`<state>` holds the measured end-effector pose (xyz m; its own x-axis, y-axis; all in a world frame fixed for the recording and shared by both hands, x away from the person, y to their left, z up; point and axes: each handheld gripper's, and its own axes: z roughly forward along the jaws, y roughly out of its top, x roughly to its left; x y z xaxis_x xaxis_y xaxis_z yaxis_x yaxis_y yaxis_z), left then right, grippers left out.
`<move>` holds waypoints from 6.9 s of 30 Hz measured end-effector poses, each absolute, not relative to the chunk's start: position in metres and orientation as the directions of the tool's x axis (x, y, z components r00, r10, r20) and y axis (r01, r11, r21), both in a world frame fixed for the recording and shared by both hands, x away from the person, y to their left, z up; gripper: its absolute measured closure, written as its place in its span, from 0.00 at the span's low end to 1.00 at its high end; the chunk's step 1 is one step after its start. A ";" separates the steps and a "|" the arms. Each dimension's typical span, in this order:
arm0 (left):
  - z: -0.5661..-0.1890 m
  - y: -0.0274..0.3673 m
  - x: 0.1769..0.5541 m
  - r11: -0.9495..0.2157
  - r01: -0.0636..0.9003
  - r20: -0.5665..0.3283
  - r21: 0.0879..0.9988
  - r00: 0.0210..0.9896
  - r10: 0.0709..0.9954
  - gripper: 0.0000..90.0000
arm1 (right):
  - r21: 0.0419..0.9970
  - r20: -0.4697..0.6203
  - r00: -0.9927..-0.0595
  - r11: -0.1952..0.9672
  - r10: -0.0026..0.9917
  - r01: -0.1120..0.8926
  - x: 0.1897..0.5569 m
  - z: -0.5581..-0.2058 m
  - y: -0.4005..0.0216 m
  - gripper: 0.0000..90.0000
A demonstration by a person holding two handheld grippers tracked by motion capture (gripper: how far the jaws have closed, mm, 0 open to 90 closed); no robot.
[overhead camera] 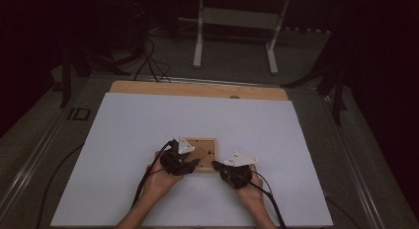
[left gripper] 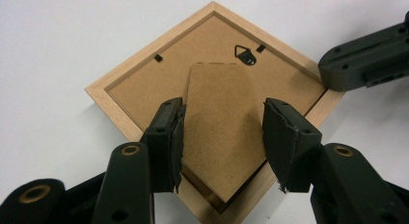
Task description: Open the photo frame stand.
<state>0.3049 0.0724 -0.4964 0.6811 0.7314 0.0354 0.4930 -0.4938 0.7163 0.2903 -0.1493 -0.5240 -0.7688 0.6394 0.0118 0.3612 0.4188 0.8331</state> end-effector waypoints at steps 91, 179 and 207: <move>-0.501 0.082 0.305 -0.435 0.524 -0.074 0.732 0.696 0.715 0.57 | 0.831 0.065 -0.745 0.378 0.664 0.409 0.299 -0.511 -0.165 0.81; -0.501 0.104 0.285 -0.352 0.526 -0.250 0.774 0.765 0.594 0.66 | 0.811 0.285 -0.759 0.275 0.585 0.517 0.340 -0.497 -0.163 0.53; -0.495 0.100 0.293 -0.370 0.519 -0.221 0.770 0.762 0.608 0.82 | 0.844 0.238 -0.766 0.263 0.597 0.467 0.336 -0.480 -0.169 0.65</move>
